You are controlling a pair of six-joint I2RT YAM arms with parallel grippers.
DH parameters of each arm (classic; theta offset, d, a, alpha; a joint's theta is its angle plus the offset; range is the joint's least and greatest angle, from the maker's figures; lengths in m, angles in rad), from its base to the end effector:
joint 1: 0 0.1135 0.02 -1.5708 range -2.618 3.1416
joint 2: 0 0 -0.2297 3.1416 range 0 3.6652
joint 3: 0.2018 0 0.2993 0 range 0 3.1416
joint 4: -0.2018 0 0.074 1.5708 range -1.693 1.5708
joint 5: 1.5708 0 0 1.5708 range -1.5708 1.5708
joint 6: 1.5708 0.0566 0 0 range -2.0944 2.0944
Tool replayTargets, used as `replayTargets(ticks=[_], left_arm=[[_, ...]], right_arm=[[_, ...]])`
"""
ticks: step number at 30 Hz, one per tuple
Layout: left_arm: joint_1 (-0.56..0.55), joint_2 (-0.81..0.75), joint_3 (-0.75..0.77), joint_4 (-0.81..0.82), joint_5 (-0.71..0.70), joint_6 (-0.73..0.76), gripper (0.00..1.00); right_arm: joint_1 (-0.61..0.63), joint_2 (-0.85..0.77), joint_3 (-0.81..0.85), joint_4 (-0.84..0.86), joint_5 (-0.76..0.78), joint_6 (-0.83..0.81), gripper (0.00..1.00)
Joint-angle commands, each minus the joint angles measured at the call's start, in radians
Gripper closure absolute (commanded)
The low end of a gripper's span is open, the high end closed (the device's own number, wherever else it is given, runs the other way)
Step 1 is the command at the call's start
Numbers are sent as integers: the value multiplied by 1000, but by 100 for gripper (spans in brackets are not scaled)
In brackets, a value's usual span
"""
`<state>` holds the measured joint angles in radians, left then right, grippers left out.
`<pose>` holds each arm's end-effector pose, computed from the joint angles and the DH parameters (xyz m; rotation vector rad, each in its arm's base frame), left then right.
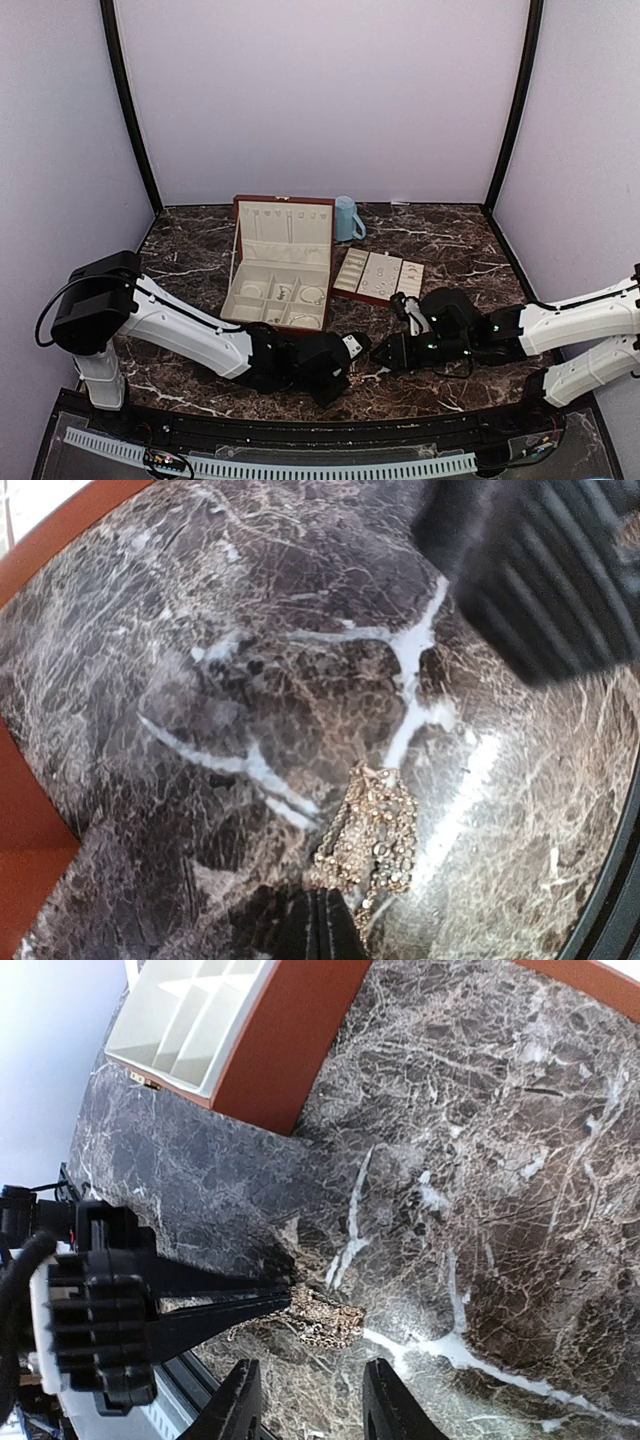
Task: Organize the mixed jewelry
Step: Adjust the necklace at the center of the board.
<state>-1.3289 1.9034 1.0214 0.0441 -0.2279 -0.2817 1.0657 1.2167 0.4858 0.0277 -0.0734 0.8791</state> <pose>0.1116 -0.3990 0.0464 1.1245 2.1614 -0.4806 0.1407 0.2630 0.0935 -0.2777 2.5074 1.0176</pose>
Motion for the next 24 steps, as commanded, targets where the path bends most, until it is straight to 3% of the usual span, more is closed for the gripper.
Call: replayTargets(ticks=[1,12,24], left_arm=[[-8,62,-16,-183,-42,8,100],[-9,-84,-26,-200,-208,-94,100],[-9,-242,-107,-108,-207,-113,100]], right_arm=[[-6,-34,-23,35,39,17,63],[-6,50,-18,118,-16,9,64],[0,173,14,288,-116,-74,64]])
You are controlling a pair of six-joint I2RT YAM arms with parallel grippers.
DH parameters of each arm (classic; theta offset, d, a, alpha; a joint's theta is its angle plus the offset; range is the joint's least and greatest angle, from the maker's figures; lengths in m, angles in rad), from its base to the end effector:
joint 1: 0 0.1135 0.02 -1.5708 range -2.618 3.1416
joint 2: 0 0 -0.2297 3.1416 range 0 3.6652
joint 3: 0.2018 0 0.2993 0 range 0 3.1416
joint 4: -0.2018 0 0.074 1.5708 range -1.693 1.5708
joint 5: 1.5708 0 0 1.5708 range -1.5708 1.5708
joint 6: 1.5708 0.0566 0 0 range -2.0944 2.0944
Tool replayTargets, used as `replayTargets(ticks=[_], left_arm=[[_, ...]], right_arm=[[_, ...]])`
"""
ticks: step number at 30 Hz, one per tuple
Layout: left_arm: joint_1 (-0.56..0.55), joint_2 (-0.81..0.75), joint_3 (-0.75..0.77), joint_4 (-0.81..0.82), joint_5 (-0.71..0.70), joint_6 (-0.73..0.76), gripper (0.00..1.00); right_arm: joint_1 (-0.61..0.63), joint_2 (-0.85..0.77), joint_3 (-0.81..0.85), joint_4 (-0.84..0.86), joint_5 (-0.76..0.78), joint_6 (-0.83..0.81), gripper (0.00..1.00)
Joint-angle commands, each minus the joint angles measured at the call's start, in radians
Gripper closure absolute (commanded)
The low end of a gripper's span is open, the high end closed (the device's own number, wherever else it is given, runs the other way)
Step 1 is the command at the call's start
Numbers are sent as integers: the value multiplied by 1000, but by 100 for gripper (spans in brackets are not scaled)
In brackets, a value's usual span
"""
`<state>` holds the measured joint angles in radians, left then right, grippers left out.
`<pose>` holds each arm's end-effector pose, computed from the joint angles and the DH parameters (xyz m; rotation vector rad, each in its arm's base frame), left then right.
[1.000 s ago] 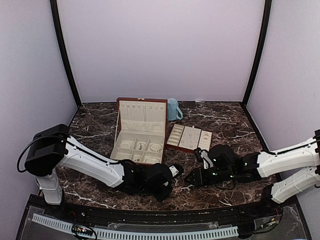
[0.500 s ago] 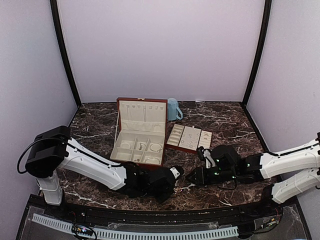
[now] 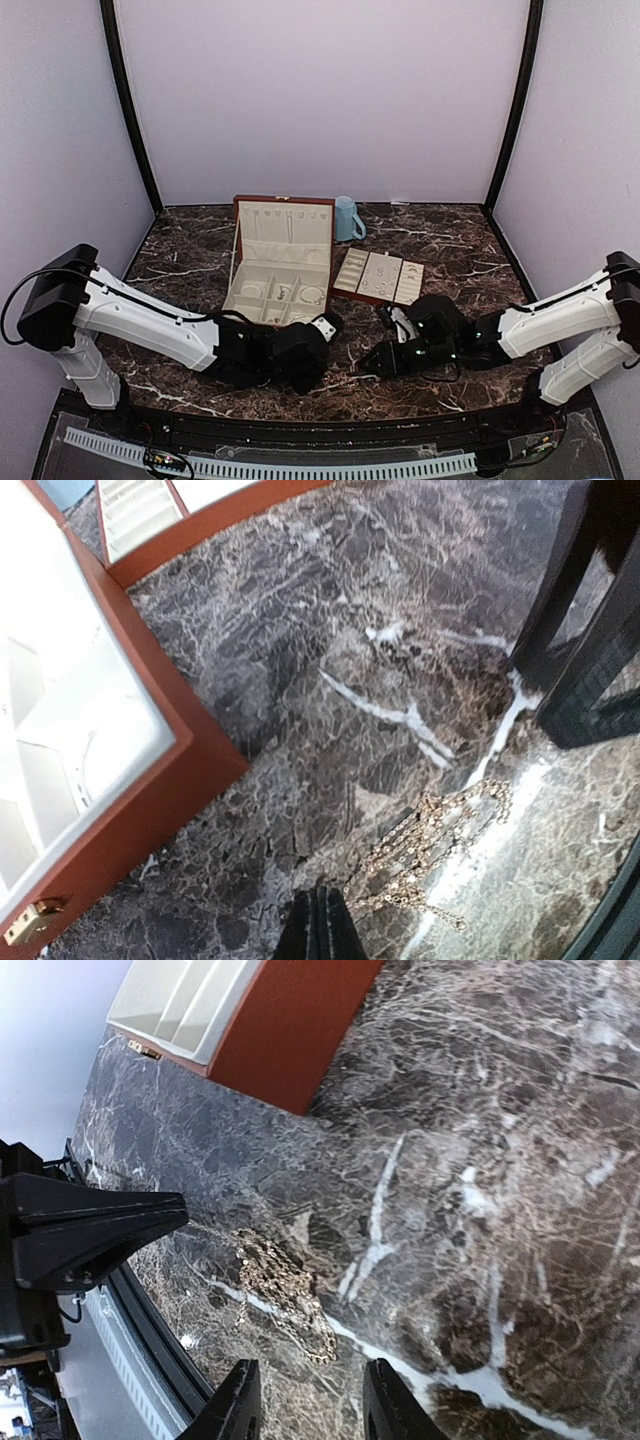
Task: Organize the mixed jewelry
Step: Adjust the necklace at the center of the board.
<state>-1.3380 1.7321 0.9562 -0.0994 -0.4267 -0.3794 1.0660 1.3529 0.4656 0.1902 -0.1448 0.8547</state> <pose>0.1124 -0.3728 0.0813 0.9236 2.1789 -0.3134 0.1388 0.2680 0.0648 -0.3537 2.5191 1.0784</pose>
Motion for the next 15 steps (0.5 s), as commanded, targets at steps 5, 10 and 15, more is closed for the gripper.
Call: replayTargets(ticks=[5,10,15], left_arm=[[0,-97,-68,52,4,-28,100],[0,-125,-95,55,8,-60,100],[1,-132,-126,63,22,-123,98]], right_arm=[[24,139,130,92,-15,-122,68],[61,202,165,131,4,-137,70],[80,224,207,21,90,-149,73]])
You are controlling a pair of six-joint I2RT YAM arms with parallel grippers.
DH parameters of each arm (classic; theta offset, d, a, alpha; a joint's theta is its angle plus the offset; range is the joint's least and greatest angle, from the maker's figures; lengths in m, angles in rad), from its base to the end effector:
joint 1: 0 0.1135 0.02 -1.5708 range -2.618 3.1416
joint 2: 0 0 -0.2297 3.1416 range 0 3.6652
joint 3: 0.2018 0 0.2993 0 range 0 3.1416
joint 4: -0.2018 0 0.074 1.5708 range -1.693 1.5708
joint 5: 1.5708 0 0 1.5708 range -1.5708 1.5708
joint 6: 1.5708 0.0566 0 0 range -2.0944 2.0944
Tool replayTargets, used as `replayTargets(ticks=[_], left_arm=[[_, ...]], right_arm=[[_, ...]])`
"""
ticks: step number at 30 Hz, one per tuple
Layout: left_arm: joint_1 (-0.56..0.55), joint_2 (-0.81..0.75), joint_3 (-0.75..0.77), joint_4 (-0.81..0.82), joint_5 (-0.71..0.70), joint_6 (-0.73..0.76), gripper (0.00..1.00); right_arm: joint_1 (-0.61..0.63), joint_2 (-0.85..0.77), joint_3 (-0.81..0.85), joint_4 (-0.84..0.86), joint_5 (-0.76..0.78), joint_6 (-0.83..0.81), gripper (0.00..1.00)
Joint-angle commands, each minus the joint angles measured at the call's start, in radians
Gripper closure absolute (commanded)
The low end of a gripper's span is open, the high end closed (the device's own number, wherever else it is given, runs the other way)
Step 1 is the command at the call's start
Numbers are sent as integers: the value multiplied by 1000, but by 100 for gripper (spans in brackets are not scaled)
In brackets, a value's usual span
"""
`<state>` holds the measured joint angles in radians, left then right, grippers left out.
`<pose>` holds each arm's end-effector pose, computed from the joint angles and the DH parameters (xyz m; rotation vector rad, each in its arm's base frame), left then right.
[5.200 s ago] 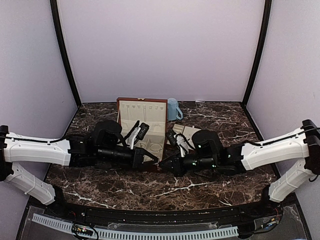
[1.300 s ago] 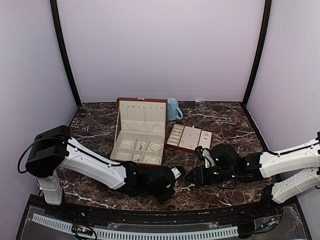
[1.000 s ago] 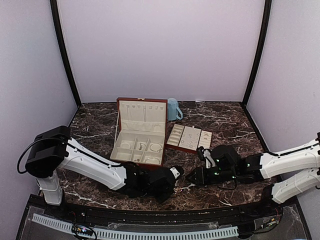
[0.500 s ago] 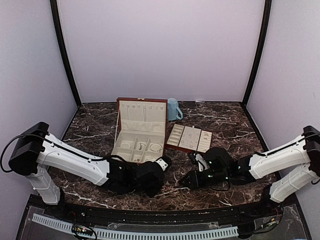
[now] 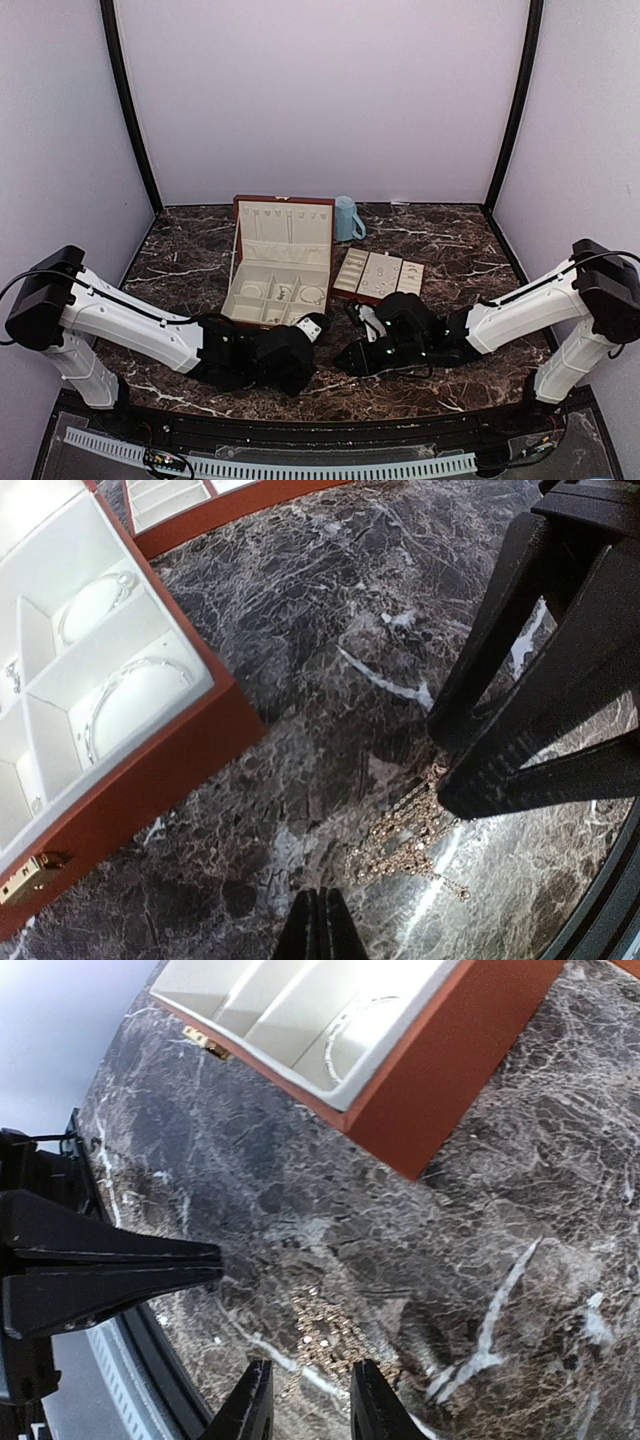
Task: Organize the mixed jewelry
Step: Adjust the necklace at the center of the board.
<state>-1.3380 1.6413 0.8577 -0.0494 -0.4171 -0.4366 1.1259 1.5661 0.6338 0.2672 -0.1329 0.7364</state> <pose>0.1079 -0.3555 0.0851 0.8464 2.1882 -0.3884 0.1414 0.3139 0.0632 -0.5612 2.4284 1.0714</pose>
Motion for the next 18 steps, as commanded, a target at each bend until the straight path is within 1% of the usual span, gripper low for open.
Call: replayTargets(ticks=[1,5,8,11,18], left_arm=[[0,-43,-31,16,18,-75,96],[0,-67,-75,44,19,-118,90],[2,-83,-91,84,18,-134,85],[2,-90,-90,82,17,-136,83],[2,-109,-106,84,9,-151,82]], right_arm=[[29,6,43,-84,97,-37,73],[58,-3,59,-193,175,-71,75],[73,25,108,-278,222,-117,77],[85,50,149,-332,239,-143,79],[110,99,197,-366,263,-168,80]])
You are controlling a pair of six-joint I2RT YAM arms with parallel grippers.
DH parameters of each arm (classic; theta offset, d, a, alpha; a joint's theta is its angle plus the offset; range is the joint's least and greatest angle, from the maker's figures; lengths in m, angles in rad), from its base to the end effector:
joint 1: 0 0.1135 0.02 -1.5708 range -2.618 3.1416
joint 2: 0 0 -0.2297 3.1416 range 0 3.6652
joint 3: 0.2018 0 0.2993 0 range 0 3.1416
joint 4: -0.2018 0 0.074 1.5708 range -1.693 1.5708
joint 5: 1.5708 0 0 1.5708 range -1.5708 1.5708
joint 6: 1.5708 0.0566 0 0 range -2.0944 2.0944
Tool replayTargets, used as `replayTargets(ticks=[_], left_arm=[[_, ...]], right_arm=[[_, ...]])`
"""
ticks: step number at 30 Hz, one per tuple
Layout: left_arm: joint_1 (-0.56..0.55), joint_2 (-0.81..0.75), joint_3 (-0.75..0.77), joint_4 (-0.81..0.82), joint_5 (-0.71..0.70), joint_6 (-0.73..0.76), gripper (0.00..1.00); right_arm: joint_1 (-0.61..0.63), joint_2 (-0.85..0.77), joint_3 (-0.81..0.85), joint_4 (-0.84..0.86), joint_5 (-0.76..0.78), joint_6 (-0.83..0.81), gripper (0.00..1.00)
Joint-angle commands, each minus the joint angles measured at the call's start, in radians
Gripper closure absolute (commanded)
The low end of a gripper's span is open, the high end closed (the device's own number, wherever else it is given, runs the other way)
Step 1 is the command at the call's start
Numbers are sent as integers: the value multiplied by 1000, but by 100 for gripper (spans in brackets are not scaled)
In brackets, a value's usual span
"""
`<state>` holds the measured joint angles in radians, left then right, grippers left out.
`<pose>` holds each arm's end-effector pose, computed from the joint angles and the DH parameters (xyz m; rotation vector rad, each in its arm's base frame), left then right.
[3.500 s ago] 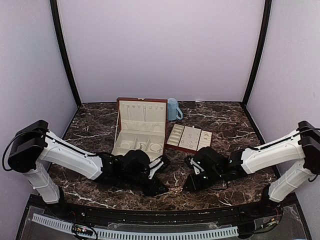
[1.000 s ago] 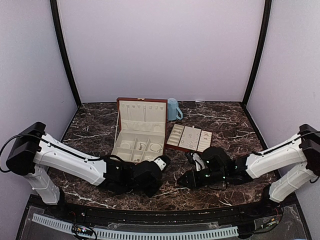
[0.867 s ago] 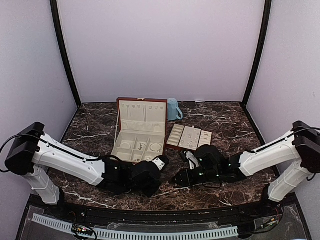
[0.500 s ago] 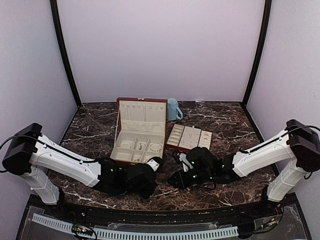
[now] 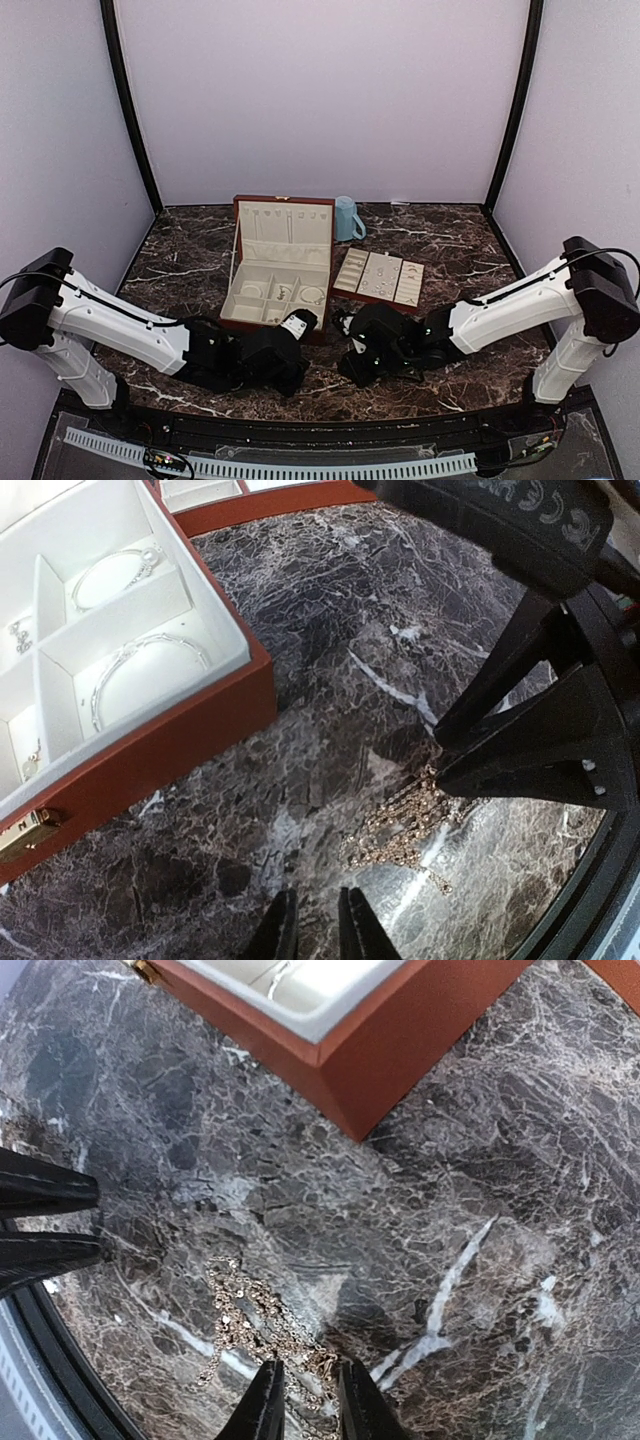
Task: Organize the mixed jewelry
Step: Adjust the necklace at the center of the board, then pick up the necklace from the center of the board.
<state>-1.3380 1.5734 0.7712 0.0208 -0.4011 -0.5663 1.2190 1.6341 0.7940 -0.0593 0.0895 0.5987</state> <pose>0.1039 -0.3424 0.0853 0.6919 2.2260 -0.5144 0.1274 0.3325 0.0623 -0.7512 2.4763 0.6409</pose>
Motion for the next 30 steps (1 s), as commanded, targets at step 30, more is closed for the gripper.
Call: replayTargets(ticks=[30], left_arm=[[18,-170,-30,11,-30,-10,80]], right_arm=[[82,26,89,-101,225,40,100]])
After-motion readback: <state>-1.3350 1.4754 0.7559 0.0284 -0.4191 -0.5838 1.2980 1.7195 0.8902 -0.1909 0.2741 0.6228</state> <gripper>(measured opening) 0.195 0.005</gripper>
